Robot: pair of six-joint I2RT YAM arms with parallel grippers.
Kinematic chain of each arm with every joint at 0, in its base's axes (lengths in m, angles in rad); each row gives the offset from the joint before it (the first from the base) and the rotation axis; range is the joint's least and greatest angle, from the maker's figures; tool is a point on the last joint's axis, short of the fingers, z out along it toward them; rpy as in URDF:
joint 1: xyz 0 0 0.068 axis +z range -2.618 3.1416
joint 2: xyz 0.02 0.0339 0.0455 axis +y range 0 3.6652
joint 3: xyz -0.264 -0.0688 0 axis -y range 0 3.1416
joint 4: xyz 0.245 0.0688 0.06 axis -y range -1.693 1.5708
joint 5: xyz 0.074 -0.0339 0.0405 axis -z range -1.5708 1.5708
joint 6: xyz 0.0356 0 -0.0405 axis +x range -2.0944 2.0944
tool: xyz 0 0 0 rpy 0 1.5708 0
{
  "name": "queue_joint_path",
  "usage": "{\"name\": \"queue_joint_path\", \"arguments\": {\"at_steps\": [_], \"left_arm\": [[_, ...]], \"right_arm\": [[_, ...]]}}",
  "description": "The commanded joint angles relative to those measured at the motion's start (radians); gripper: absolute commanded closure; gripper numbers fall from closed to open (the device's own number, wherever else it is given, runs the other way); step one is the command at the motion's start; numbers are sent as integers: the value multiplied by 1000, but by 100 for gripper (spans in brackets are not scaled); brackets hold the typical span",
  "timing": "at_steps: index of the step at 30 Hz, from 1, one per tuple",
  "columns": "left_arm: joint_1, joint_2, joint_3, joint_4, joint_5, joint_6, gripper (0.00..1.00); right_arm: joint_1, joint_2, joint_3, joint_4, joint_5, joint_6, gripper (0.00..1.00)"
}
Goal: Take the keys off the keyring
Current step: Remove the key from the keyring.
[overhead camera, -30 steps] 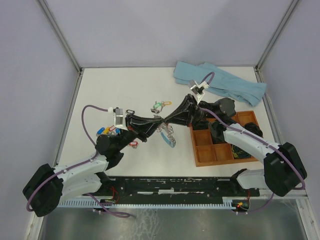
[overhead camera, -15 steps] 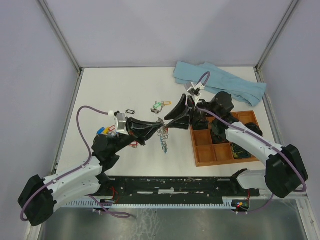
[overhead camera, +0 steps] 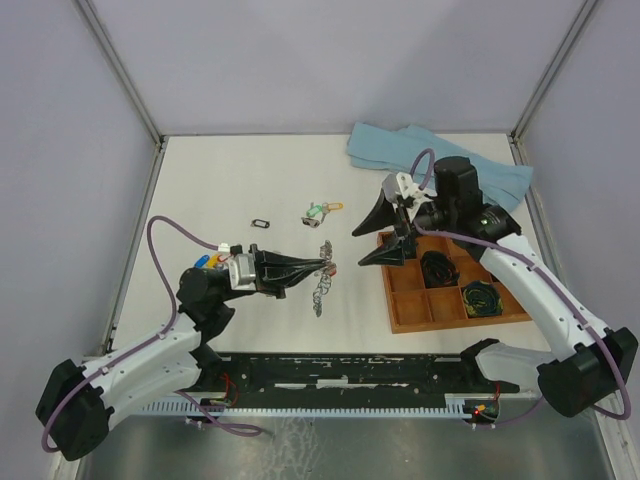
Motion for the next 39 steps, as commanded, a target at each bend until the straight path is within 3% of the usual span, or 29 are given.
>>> {"name": "queue_joint_path", "arguments": {"at_steps": [1,8,17,26,36,39], "left_arm": [[8,16,82,62,106,57,97],[8,49,80,134,-4,-62,97],[8,108,14,358,-160,-256,97],[8,132,17,410,-136,-325,97],[7,171,41,423,-99,-364,97],[7,182,40,435,-102,-370,97]], "right_arm": [[-2,-17,-13,-206,-48,-244,29],[18,-42,-90,-138,-59,-222,30],[98,-38,-203,399,39,355,30],[133,-20,-258,633,131,585,29],[171,-16,-298,830,131,716,30],[188,-13,-306,869,120,737,35]]}}
